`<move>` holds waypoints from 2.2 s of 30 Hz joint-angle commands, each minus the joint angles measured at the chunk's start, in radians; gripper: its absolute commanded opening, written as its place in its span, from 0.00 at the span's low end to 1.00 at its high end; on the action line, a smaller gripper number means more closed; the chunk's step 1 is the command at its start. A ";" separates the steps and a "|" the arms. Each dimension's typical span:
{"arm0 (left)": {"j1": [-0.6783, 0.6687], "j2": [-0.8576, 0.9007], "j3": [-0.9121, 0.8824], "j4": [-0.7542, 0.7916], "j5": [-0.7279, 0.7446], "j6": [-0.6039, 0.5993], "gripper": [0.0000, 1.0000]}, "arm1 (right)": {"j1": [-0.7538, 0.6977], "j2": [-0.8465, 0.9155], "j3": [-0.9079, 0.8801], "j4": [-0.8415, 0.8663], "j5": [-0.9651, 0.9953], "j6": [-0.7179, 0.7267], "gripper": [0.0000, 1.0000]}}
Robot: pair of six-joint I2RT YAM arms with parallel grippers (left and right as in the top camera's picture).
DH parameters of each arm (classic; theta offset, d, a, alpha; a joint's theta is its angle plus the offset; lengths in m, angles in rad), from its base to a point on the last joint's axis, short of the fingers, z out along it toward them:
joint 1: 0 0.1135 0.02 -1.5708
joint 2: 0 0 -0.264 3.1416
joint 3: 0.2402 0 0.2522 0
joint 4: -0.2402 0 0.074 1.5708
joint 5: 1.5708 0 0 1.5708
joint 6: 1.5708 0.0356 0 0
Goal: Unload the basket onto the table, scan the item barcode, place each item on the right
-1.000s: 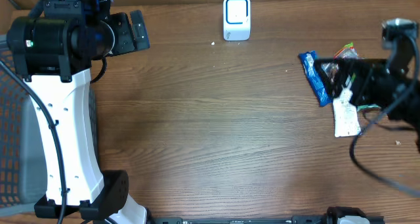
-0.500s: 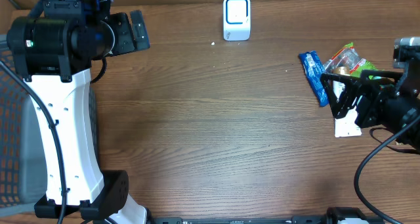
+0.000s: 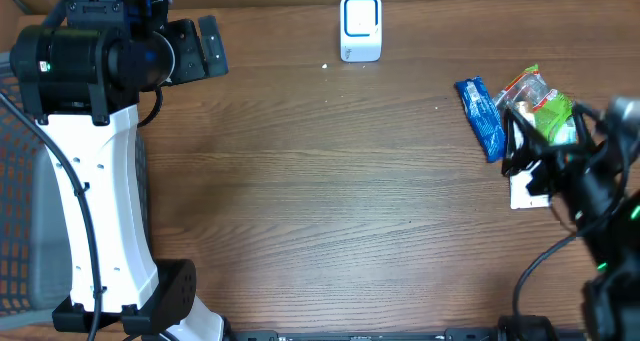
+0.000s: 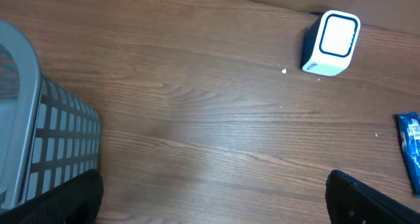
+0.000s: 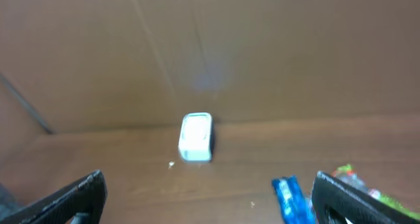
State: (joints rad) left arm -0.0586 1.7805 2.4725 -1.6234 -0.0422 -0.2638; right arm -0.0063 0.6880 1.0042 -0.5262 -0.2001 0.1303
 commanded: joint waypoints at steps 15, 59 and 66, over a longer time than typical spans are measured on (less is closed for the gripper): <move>-0.001 -0.001 -0.002 0.004 -0.010 -0.013 1.00 | 0.012 -0.633 -0.910 0.489 0.051 -0.001 1.00; -0.001 -0.001 -0.002 0.004 -0.010 -0.013 1.00 | 0.014 -0.685 -0.996 0.456 0.050 -0.001 1.00; -0.001 -0.087 -0.100 0.050 -0.018 -0.013 1.00 | 0.014 -0.685 -0.996 0.456 0.050 -0.001 1.00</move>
State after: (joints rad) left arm -0.0586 1.7699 2.4485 -1.6123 -0.0429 -0.2634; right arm 0.0017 0.0147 0.0185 -0.0761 -0.1566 0.1303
